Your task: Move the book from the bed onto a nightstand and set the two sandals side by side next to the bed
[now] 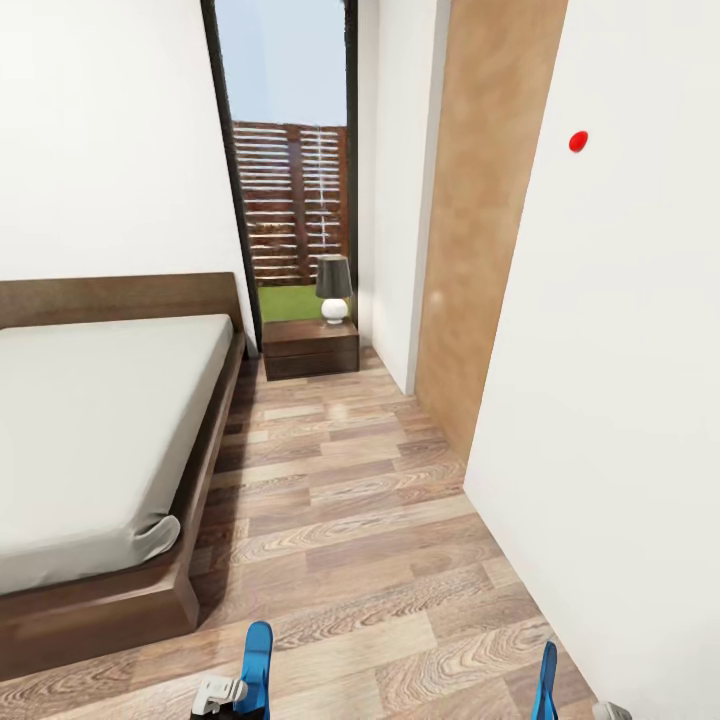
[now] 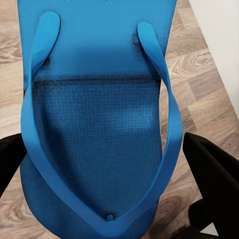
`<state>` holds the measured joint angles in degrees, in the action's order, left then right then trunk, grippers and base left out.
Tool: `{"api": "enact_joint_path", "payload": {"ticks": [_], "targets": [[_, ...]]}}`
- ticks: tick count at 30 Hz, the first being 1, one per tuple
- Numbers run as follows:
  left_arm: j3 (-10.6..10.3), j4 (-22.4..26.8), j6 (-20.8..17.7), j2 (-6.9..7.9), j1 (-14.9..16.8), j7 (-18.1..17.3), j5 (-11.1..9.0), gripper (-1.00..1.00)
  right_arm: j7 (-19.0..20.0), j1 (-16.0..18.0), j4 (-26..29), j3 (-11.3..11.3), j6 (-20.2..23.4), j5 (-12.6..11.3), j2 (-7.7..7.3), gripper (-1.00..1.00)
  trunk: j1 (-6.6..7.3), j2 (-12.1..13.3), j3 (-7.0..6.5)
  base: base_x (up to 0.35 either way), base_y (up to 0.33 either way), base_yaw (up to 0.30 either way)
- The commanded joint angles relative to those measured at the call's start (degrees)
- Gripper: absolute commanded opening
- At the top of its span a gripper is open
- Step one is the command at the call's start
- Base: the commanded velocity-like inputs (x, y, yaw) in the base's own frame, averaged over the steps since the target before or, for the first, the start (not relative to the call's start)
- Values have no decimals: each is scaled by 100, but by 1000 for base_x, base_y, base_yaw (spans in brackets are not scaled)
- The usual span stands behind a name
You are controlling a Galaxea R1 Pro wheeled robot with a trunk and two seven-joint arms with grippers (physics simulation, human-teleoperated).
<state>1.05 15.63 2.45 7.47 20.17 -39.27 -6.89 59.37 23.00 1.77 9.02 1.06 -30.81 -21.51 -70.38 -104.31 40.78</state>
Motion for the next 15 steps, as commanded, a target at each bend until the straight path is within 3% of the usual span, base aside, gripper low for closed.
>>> {"api": "enact_joint_path", "payload": {"ticks": [1, 12, 15], "targets": [[12, -9, 10, 0, 4, -27, -15, -100, 21, 3, -1, 47, 17, -57, -2, -100, 1, -3, 5, 0, 0, 0], [11, -7, 10, 0, 4, -26, -17, -100, 21, 3, -1, 47, 17, -57, -2, -100, 1, -3, 50, 0, 0, 0], [13, -7, 10, 0, 4, -21, -20, -100, 21, 3, -1, 47, 17, -57, -2, -100, 1, -3, 57, 145, 0, 0]]}}
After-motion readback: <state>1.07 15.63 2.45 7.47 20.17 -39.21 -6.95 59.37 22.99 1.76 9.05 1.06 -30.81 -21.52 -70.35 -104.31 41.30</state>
